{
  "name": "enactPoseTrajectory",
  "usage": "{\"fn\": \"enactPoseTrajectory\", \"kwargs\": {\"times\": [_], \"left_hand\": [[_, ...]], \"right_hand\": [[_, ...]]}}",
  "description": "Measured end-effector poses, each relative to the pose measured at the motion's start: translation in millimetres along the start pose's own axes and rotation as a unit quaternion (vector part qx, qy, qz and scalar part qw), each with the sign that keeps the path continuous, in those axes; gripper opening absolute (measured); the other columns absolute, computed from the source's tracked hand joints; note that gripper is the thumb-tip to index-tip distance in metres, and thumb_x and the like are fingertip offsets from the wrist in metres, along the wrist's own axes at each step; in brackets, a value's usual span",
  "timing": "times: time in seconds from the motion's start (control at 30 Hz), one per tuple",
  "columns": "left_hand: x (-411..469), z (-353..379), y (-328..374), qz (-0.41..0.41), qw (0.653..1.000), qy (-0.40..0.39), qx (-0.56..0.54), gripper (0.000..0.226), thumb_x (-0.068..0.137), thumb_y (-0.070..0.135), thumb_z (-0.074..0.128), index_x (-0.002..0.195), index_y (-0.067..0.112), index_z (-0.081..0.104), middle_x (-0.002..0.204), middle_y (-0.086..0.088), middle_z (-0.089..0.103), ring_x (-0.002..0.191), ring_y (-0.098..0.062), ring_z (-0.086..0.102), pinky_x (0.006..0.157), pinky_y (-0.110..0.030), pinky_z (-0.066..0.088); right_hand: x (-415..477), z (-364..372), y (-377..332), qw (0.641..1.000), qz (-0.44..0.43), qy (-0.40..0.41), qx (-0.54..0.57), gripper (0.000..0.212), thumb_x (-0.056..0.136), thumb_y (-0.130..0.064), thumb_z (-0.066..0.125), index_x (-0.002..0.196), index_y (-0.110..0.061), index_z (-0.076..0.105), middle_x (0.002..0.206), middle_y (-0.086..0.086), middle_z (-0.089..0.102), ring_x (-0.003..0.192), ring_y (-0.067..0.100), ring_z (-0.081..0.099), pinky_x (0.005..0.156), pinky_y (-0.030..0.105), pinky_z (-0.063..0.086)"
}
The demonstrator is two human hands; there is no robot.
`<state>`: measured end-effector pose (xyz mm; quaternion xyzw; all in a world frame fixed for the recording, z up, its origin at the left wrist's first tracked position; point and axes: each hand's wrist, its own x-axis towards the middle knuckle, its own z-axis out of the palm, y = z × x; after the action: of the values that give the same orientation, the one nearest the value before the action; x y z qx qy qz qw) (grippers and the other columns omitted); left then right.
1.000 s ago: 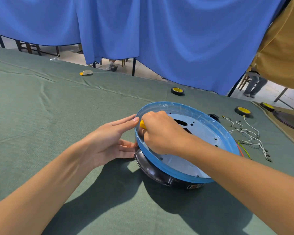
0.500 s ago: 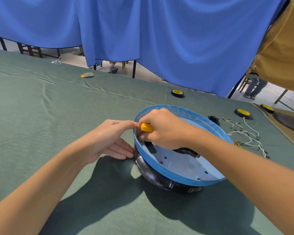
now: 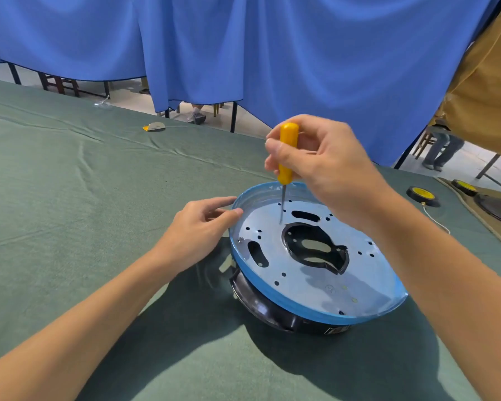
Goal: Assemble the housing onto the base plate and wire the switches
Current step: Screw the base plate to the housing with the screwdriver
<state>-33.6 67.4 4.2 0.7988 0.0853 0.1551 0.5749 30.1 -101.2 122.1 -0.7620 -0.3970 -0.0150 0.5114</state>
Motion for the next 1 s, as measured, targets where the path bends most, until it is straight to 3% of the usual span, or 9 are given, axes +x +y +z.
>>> {"fn": "enactPoseTrajectory", "kwargs": {"times": [0.1,0.2,0.27,0.9,1.0], "left_hand": [[-2.3,5.8,-1.8,0.026,0.999,-0.014,-0.025,0.04,0.083,0.039,0.055,0.12,0.031,0.069,0.101,0.002,0.076,0.103,-0.022,0.069,0.099,-0.049,0.048],[-5.5,10.7,-2.2,0.044,0.998,-0.016,-0.033,0.035,0.087,0.035,0.048,0.112,0.045,0.07,0.106,-0.01,0.074,0.103,-0.041,0.064,0.091,-0.058,0.051],[-6.6,12.3,-2.2,0.051,0.998,-0.012,-0.039,0.035,0.087,0.034,0.047,0.109,0.048,0.07,0.107,-0.017,0.072,0.103,-0.046,0.062,0.088,-0.06,0.051],[-5.8,16.3,-0.7,0.059,0.996,0.004,-0.067,0.041,0.082,0.027,0.045,0.102,0.05,0.073,0.102,-0.027,0.069,0.095,-0.054,0.06,0.083,-0.065,0.05],[-4.7,15.6,-2.5,0.058,0.997,0.007,-0.058,0.041,0.083,0.028,0.045,0.105,0.05,0.072,0.105,-0.026,0.069,0.1,-0.052,0.06,0.089,-0.064,0.049]], "right_hand": [[-7.4,4.8,1.4,0.997,-0.008,0.055,0.06,0.013,0.093,-0.017,0.064,0.098,-0.005,0.061,0.088,0.015,0.07,0.076,0.022,0.072,0.066,0.031,0.06],[-16.8,15.7,7.3,0.996,-0.021,0.076,0.037,0.015,0.094,-0.016,0.062,0.106,-0.009,0.056,0.088,0.016,0.067,0.073,0.019,0.073,0.067,0.038,0.061],[-20.6,21.0,11.1,0.995,-0.038,0.087,0.014,0.015,0.095,-0.017,0.061,0.108,-0.013,0.056,0.085,0.016,0.066,0.072,0.014,0.073,0.067,0.041,0.061],[-25.0,29.9,16.1,0.996,-0.044,0.08,0.008,0.013,0.094,-0.018,0.063,0.101,-0.011,0.055,0.083,0.013,0.065,0.071,0.01,0.073,0.065,0.036,0.061],[-25.3,30.8,16.7,0.996,-0.042,0.076,0.003,0.013,0.094,-0.018,0.063,0.101,-0.011,0.055,0.082,0.013,0.064,0.071,0.01,0.073,0.066,0.038,0.061]]}}
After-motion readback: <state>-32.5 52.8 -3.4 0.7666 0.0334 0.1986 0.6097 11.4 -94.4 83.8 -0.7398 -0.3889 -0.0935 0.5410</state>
